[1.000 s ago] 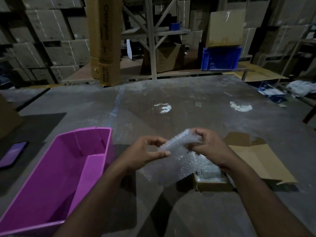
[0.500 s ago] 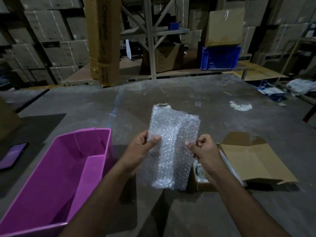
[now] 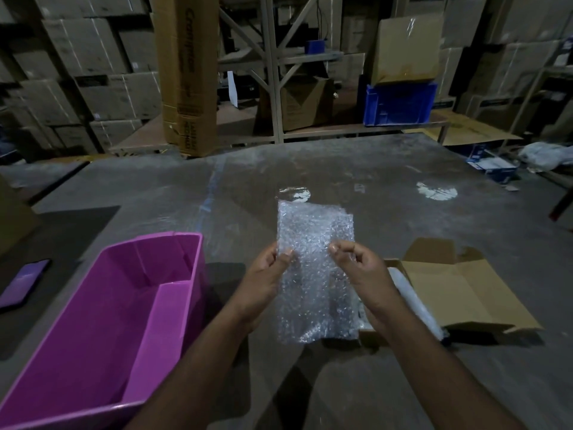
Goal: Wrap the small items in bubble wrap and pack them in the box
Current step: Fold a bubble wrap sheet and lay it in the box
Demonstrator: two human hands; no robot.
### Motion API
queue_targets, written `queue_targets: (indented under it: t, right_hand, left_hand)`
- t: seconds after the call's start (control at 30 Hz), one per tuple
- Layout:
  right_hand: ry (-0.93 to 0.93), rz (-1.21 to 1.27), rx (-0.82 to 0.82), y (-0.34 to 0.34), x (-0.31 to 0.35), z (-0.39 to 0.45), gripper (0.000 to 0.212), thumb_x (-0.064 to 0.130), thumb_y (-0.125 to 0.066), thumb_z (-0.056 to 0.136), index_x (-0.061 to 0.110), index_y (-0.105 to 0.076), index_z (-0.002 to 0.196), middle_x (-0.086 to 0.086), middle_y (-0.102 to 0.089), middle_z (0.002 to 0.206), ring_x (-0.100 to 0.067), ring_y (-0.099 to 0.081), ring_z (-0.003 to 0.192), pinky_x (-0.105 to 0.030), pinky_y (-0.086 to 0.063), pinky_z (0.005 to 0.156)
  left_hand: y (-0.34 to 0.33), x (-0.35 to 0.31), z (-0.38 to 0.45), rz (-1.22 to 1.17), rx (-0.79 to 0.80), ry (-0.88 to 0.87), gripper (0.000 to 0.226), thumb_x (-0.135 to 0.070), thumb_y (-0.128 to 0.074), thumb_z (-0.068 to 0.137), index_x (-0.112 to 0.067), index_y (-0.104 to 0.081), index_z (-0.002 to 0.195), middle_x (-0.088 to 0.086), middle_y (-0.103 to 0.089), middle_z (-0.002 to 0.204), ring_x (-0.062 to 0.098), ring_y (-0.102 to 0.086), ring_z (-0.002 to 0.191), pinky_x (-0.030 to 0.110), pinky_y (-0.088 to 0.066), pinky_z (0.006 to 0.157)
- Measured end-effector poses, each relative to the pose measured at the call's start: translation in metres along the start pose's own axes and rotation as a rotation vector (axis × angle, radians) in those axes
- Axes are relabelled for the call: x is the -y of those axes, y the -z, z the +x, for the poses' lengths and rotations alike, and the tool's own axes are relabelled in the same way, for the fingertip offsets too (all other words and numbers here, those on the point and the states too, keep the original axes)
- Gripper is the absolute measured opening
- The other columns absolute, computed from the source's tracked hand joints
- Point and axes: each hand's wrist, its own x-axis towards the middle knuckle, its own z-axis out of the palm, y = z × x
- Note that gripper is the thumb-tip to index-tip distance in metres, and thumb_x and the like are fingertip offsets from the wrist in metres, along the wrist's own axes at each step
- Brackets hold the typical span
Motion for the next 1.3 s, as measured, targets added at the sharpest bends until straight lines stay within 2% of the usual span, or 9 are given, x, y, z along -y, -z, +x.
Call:
queue_targets:
  t: [0.1, 0.27, 0.47, 0.57, 0.67, 0.77, 0.9, 1.03, 1.3]
  right_hand:
    - [-0.021, -0.002, 0.024, 0.001, 0.0, 0.002, 0.052, 0.061, -0.081, 0.063, 0.028, -0.073, 0.102, 0.021, -0.069, 0.111, -0.005, -0.058, 0.116, -0.034, -0.047, 0.095]
    - [-0.047, -0.059, 0.061, -0.001, 0.001, 0.005, 0.07, 0.067, -0.088, 0.057, 0.019, -0.069, 0.104, 0.007, -0.064, 0.093, -0.015, -0.061, 0.096, -0.034, -0.05, 0.087]
    - [-0.06, 0.028, 0.138, 0.0, 0.004, 0.004, 0.039, 0.042, -0.084, 0.066, 0.014, -0.07, 0.091, 0.004, -0.065, 0.081, -0.01, -0.061, 0.084, -0.031, -0.049, 0.086]
    - [-0.047, 0.02, 0.117, 0.004, 0.006, 0.003, 0.047, 0.044, -0.086, 0.066, 0.012, -0.067, 0.095, 0.002, -0.063, 0.085, -0.013, -0.062, 0.088, -0.035, -0.051, 0.092]
    - [-0.024, -0.017, 0.043, 0.007, 0.007, 0.003, 0.042, 0.039, -0.09, 0.069, 0.018, -0.068, 0.098, 0.001, -0.066, 0.093, -0.015, -0.064, 0.094, -0.035, -0.055, 0.09]
    - [0.03, -0.072, 0.038, 0.004, 0.012, 0.001, 0.024, 0.03, -0.084, 0.079, 0.017, -0.065, 0.085, 0.005, -0.066, 0.085, -0.013, -0.063, 0.087, -0.034, -0.051, 0.082]
    - [0.005, -0.077, 0.154, 0.002, 0.019, -0.005, 0.031, 0.031, -0.077, 0.087, 0.005, -0.063, 0.095, -0.003, -0.065, 0.084, -0.017, -0.062, 0.083, -0.043, -0.054, 0.083]
    - [-0.069, 0.06, 0.218, 0.003, 0.025, -0.008, 0.026, 0.024, -0.074, 0.087, 0.008, -0.067, 0.106, -0.007, -0.075, 0.099, -0.021, -0.073, 0.094, -0.037, -0.059, 0.084]
    - [0.022, 0.057, 0.105, 0.007, 0.019, -0.002, 0.013, 0.014, -0.076, 0.087, 0.016, -0.063, 0.088, 0.012, -0.064, 0.07, 0.0, -0.058, 0.065, -0.015, -0.046, 0.061]
  left_hand:
    - [-0.002, -0.003, -0.002, 0.047, 0.028, -0.029, 0.031, -0.025, -0.046, 0.107, -0.017, -0.055, 0.136, 0.002, -0.069, 0.13, 0.02, -0.064, 0.123, 0.037, -0.052, 0.1]
    - [-0.004, -0.004, -0.004, 0.068, 0.05, -0.058, 0.034, -0.019, -0.046, 0.108, -0.013, -0.051, 0.141, 0.005, -0.066, 0.135, 0.022, -0.061, 0.127, 0.038, -0.05, 0.105]
    - [-0.001, -0.003, -0.007, 0.044, 0.056, -0.039, 0.035, -0.02, -0.058, 0.102, -0.014, -0.054, 0.136, 0.006, -0.068, 0.13, 0.025, -0.065, 0.121, 0.043, -0.051, 0.103]
    - [0.002, 0.0, -0.006, 0.013, -0.016, -0.037, 0.035, -0.025, -0.074, 0.09, -0.011, -0.06, 0.119, 0.011, -0.071, 0.115, 0.025, -0.067, 0.107, 0.039, -0.051, 0.092]
    - [0.004, 0.004, -0.006, -0.009, -0.074, -0.023, 0.043, -0.037, -0.087, 0.075, -0.019, -0.059, 0.102, -0.001, -0.065, 0.097, 0.017, -0.06, 0.095, 0.037, -0.048, 0.087]
    - [0.002, 0.008, -0.005, -0.05, 0.017, 0.01, 0.056, -0.033, -0.087, 0.075, -0.013, -0.059, 0.12, 0.006, -0.07, 0.114, 0.023, -0.067, 0.104, 0.046, -0.048, 0.096]
    - [-0.003, 0.004, -0.009, -0.148, 0.082, 0.063, 0.043, -0.016, -0.075, 0.085, -0.01, -0.064, 0.126, 0.015, -0.071, 0.124, 0.032, -0.067, 0.116, 0.045, -0.053, 0.102]
    - [-0.001, 0.001, -0.009, -0.253, 0.099, 0.082, 0.039, -0.006, -0.065, 0.094, -0.005, -0.06, 0.133, 0.02, -0.068, 0.127, 0.034, -0.067, 0.115, 0.041, -0.057, 0.093]
    - [0.002, 0.007, -0.002, -0.214, 0.067, 0.092, 0.047, -0.011, -0.068, 0.093, -0.008, -0.054, 0.138, 0.017, -0.065, 0.133, 0.035, -0.062, 0.124, 0.051, -0.047, 0.108]
